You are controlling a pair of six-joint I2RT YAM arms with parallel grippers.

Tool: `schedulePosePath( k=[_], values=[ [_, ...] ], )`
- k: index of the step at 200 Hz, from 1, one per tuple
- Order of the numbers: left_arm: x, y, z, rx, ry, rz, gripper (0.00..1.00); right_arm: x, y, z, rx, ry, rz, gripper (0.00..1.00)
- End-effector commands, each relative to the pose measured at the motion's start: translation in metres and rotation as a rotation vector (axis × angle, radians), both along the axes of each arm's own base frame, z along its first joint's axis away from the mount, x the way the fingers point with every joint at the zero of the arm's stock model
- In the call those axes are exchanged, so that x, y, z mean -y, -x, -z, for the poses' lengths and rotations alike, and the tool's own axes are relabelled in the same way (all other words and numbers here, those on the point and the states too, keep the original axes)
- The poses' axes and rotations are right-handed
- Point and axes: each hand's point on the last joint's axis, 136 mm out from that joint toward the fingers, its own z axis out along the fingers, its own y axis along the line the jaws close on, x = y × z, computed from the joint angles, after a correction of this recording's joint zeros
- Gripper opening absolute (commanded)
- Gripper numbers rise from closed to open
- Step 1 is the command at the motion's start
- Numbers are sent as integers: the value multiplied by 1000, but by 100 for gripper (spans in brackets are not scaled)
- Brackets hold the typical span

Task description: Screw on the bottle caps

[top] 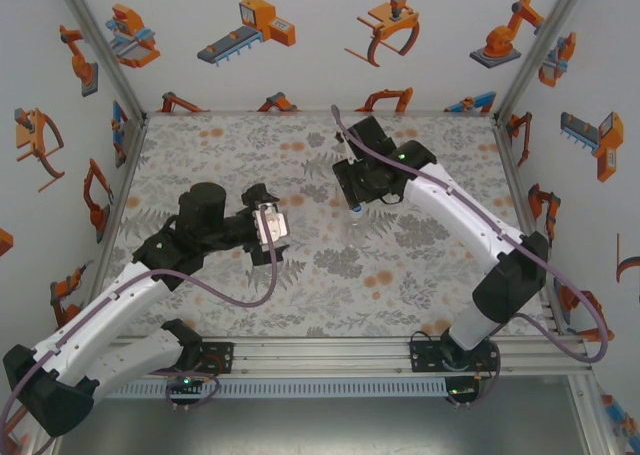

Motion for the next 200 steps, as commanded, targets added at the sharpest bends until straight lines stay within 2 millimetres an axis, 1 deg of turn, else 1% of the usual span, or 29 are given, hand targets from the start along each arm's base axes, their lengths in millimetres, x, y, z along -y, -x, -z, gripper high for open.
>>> schedulePosePath(
  k=[1, 4, 13, 18, 25, 38, 53, 67, 81, 94, 107, 109, 121, 137, 152, 167, 184, 200],
  values=[
    [-5, -15, -8, 5, 48, -104, 97, 28, -3, -34, 89, 21, 46, 69],
    [-6, -17, -9, 5, 54, -118, 97, 31, -4, -36, 92, 22, 54, 72],
    [-8, -24, -11, 7, 69, -162, 97, 41, -7, -39, 103, 22, 79, 87],
    [-10, -28, -13, 9, 77, -187, 97, 48, -8, -41, 107, 21, 97, 93],
    [-13, -33, -13, 5, 84, -224, 97, 58, -11, -42, 111, 17, 121, 98],
    [-20, -44, -12, -5, 93, -309, 97, 78, -16, -44, 122, 14, 173, 99],
    [-31, -59, -5, -10, 104, -424, 97, 103, -22, -42, 147, 22, 241, 99],
    [-48, -75, 5, -6, 115, -557, 97, 128, -28, -37, 184, 41, 316, 99],
    [-67, -90, 20, -25, 126, -680, 97, 152, -34, -30, 247, 65, 387, 99],
    [-89, -103, 36, -78, 146, -795, 97, 172, -37, -17, 293, 70, 445, 99],
    [-112, -115, 52, -116, 166, -905, 97, 195, -39, 0, 327, 83, 516, 99],
    [-115, -116, 54, -114, 169, -921, 97, 198, -40, 1, 338, 82, 526, 99],
    [-131, -123, 71, -93, 154, -1003, 97, 217, -40, 21, 364, 95, 576, 99],
    [-148, -131, 90, -69, 137, -1091, 97, 234, -40, 48, 403, 80, 598, 99],
    [-159, -135, 103, -63, 128, -1135, 97, 244, -39, 73, 429, 74, 595, 99],
    [-171, -139, 111, -49, 151, -1169, 97, 254, -41, 89, 461, 56, 605, 99],
    [-186, -144, 114, -13, 202, -1194, 97, 259, -46, 102, 497, 36, 601, 99],
    [-201, -150, 118, -32, 274, -1209, 97, 262, -49, 109, 538, 32, 603, 99]
  ],
)
